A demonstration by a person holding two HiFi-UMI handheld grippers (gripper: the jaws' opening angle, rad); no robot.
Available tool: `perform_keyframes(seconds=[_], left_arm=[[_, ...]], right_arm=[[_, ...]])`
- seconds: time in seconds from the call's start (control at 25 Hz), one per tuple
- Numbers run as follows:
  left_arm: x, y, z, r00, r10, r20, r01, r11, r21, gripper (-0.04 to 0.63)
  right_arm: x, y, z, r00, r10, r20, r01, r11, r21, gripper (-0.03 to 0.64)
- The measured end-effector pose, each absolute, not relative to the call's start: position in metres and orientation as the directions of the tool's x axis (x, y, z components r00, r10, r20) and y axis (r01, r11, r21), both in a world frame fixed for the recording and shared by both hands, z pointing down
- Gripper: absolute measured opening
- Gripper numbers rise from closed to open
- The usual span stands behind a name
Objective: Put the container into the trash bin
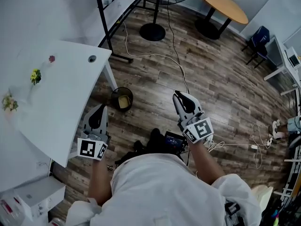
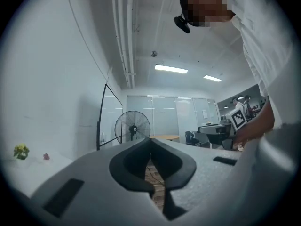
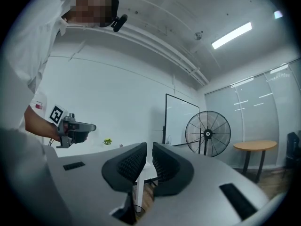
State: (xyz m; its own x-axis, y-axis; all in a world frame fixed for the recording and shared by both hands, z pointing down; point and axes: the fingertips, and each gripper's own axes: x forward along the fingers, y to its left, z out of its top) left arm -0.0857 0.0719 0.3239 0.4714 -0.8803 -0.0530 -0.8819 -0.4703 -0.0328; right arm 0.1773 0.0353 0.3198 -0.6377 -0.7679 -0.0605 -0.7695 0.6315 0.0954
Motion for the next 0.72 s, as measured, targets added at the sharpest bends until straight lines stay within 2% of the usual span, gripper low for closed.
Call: perform_keyframes(seconds=[0.24, 0.48, 0.72], left_arm=[[-0.076, 0.115, 0.322, 0.388, -0.919, -0.061, -0.921, -0.388, -0.016, 0.009], [-0.021, 0.161, 0.326, 0.435, -0.900, -0.013, -0.900, -0.435, -0.031, 0.009], [0.021, 0.209, 0.346, 0.409, -0.912, 0.029, -0.913, -0.409, -0.001, 0.009]], right_arm=[[0.181, 0.083, 0.317, -0.659, -0.746, -0.092, -0.752, 0.651, 0.104, 0.060], [0.226, 0.111, 0.324, -0.655, -0.751, -0.083, -0.756, 0.650, 0.079, 0.060], [0.270, 0.180, 0.339, -0.628, -0.773, -0.088, -0.778, 0.627, 0.036, 0.060]])
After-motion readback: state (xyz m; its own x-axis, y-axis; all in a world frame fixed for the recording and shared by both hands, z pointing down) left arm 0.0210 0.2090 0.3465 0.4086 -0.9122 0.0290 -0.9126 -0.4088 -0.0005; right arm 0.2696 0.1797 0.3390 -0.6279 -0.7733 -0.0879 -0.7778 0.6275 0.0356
